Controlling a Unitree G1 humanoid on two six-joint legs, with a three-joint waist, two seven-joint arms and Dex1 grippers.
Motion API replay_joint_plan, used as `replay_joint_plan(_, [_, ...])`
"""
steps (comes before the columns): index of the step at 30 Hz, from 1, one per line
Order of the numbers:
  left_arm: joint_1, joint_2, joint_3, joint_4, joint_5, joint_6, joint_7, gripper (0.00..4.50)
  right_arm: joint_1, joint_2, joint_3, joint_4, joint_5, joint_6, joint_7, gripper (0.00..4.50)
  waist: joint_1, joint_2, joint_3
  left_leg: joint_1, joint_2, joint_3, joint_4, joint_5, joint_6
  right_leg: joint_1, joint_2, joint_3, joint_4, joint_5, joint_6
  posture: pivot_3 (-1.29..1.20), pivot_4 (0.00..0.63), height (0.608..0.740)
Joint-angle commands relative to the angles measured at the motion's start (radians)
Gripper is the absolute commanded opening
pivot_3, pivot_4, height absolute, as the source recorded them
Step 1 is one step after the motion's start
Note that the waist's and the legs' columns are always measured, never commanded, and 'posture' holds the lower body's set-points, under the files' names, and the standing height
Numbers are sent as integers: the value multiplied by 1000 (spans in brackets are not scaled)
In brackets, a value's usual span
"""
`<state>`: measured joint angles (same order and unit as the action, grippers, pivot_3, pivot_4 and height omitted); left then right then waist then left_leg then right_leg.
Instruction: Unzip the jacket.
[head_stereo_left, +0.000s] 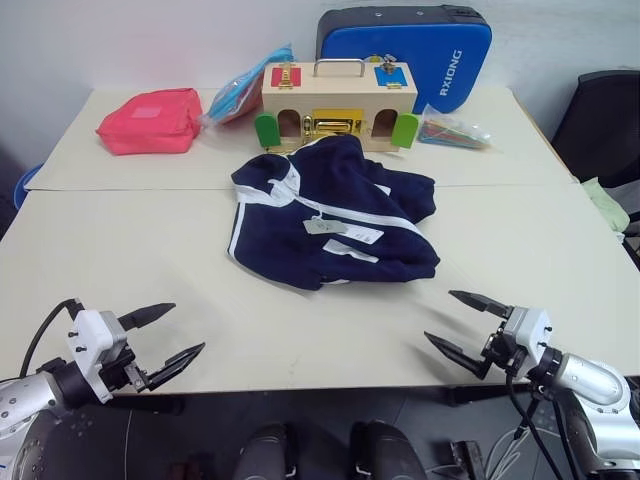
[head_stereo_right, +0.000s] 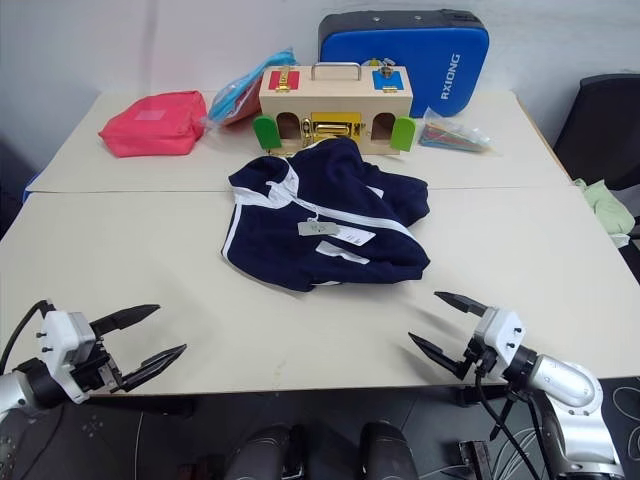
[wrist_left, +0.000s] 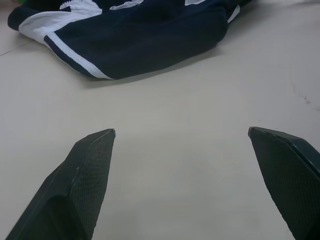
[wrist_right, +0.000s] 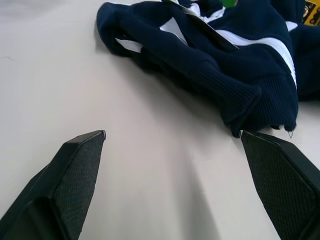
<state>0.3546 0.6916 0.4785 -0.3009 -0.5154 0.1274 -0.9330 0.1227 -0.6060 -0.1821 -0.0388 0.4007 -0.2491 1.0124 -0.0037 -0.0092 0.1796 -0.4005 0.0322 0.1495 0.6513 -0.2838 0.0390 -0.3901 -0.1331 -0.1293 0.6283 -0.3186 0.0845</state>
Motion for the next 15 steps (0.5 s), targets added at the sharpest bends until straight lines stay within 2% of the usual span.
replay_joint_plan(1, [-23, 21, 22, -8, -18, 1, -10, 4450, 7, -16, -22, -51, 23, -4, 10, 4500, 0, 0, 0, 0, 0, 0, 0, 0, 0, 0, 0, 0, 0, 0, 0, 0, 150, 740])
replay_joint_plan(3, [-63, 31, 10, 16, 5, -7, -4, 4450, -2, -14, -6, -90, 25, 12, 4, 4500, 1, 0, 0, 0, 0, 0, 0, 0, 0, 0, 0, 0, 0, 0, 0, 0, 150, 740])
replay_joint_plan(5, [-129, 60, -21, 85, 94, -79, -1, 4450, -52, -14, 45, -166, 12, 52, -6, 4500, 1, 0, 0, 0, 0, 0, 0, 0, 0, 0, 0, 0, 1, 0, 0, 0, 150, 740])
replay_joint_plan(8, [-283, 112, -95, 245, 226, -188, 15, 4450, -169, -25, 150, -215, -112, 110, -38, 4500, -3, 1, 0, 0, 0, 0, 0, 1, -1, -1, 0, 0, 2, 0, 0, 0, 150, 740])
replay_joint_plan(11, [-466, 150, -189, 424, 346, -300, 32, 4450, -281, -7, 223, -169, -233, 154, -99, 4500, 0, 1, 0, -1, 0, 0, 0, 1, -2, -2, 1, -1, 2, 0, 0, 0, 150, 740])
replay_joint_plan(15, [-750, 145, -358, 732, 491, -448, 11, 4450, -432, 53, 348, -54, -389, 159, -164, 4500, 4, 0, -1, -4, -2, 1, 2, 2, -1, -4, 2, -4, 3, 0, 0, 0, 150, 740])
